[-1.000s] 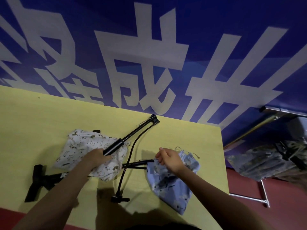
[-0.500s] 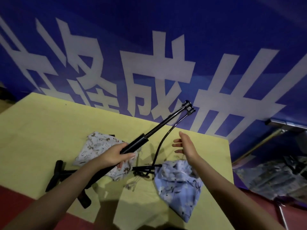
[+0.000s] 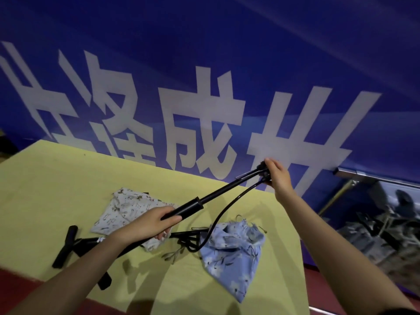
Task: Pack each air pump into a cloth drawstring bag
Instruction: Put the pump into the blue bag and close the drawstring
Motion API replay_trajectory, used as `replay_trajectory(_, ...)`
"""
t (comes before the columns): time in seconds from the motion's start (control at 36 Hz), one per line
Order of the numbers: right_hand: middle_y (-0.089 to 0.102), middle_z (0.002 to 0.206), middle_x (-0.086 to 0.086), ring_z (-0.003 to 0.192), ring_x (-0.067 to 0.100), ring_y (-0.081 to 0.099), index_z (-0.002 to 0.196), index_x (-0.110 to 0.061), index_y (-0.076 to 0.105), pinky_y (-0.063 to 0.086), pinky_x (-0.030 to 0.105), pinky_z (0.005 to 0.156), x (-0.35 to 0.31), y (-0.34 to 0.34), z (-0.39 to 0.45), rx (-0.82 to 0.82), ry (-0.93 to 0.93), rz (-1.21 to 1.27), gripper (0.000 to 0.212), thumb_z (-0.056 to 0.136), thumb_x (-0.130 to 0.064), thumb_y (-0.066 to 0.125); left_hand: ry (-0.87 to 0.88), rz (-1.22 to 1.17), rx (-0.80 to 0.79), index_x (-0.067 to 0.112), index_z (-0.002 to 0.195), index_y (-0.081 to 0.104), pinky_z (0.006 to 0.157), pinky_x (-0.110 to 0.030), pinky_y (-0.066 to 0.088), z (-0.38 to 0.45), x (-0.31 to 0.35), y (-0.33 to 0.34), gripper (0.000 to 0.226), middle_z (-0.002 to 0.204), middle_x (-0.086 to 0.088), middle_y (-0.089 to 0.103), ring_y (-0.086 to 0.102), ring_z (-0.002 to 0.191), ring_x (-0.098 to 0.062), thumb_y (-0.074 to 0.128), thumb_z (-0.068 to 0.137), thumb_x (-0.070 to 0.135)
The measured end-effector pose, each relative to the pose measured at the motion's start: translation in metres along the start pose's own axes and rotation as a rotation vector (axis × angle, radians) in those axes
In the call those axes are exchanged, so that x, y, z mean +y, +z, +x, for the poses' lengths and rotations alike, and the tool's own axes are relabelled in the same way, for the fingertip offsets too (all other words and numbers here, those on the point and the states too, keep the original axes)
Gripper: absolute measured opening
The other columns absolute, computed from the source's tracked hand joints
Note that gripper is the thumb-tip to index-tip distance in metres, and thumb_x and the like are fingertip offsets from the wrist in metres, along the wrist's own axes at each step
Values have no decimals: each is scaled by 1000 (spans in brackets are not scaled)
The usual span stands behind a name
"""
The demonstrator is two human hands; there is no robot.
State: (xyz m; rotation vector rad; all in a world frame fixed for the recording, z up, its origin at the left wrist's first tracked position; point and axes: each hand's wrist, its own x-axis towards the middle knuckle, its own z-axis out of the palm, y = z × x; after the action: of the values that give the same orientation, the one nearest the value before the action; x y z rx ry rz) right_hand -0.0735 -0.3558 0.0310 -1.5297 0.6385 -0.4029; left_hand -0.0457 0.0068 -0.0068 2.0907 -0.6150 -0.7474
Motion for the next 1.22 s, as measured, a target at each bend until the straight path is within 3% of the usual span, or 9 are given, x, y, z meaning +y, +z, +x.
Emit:
replay_trajectory(0.17, 59, 89, 3, 78, 22, 56, 130, -12, 56, 52, 35, 73, -2, -3, -15, -93, -124, -210, 36, 98, -27, 53, 2, 23, -7, 25, 90, 57, 55, -27, 47, -15, 5, 8, 17, 74, 0, 62, 58, 55, -12, 49, 98, 38)
replay_trajectory(0.31, 57, 100, 5, 78, 21, 56, 146, -32, 35, 53, 39, 71, -9, -9, -30, -303, -263, -245, 53, 98, -21, 54, -15, -21, 1, 18, 92, 57, 56, -30, 46, -30, -1, 6, 19, 69, 4, 61, 56, 55, -15, 49, 99, 34)
replay_trajectory(0.39, 58, 102, 2, 76, 20, 61, 141, -34, 41, 56, 35, 69, -14, -11, -36, -365, -307, -287, 53, 94, -23, 61, -22, -27, 14, 20, 91, 58, 55, -29, 45, -35, -3, 2, 16, 68, 4, 60, 55, 54, -15, 49, 100, 31)
replay_trajectory(0.47, 62, 96, 6, 74, 26, 63, 116, -26, 57, 57, 36, 62, -16, -11, -36, -306, -337, -390, 31, 88, -36, 66, -25, -27, -10, 20, 91, 58, 57, -31, 46, -37, -5, -1, 17, 71, 2, 60, 55, 56, -16, 49, 99, 32)
replay_trajectory(0.58, 57, 68, 8, 57, 25, 56, 88, -15, 53, 52, 43, 56, -15, -8, -36, -138, -370, -493, 26, 92, -40, 59, -6, 17, -21, 17, 92, 58, 58, -31, 47, -37, 1, 0, 21, 71, 3, 62, 56, 57, -15, 51, 98, 36)
replay_trajectory(0.81, 51, 72, 5, 56, 16, 48, 99, -12, 58, 43, 27, 50, -20, -19, -40, -279, -316, -452, 36, 94, -47, 52, -2, 28, -42, 11, 91, 55, 57, -32, 46, -34, 10, 5, 29, 68, 3, 60, 56, 56, -15, 50, 97, 39)
replay_trajectory(0.97, 52, 69, 4, 57, 19, 51, 110, -16, 62, 42, 32, 51, -15, -9, -57, -278, -287, -432, 44, 100, -48, 34, 27, 52, -48, 37, 81, 57, 56, -33, 45, -29, 21, 13, 18, 72, 0, 62, 57, 55, -17, 49, 96, 44)
replay_trajectory(1.11, 53, 74, 2, 63, 21, 52, 113, -18, 59, 41, 32, 52, -11, -1, -70, -289, -223, -373, 46, 102, -49, 26, 26, 0, 4, 16, 86, 55, 54, -29, 45, -32, 35, 24, 36, 67, -2, 58, 53, 50, -13, 34, 102, 42)
replay_trajectory(1.22, 53, 81, 9, 67, 26, 50, 110, -20, 59, 38, 31, 52, -8, 8, -81, -318, -167, -298, 42, 103, -47, 27, 1, -43, 33, 15, 78, 56, 58, -33, 47, -35, 36, 28, 48, 61, 0, 58, 54, 52, -17, 29, 102, 47)
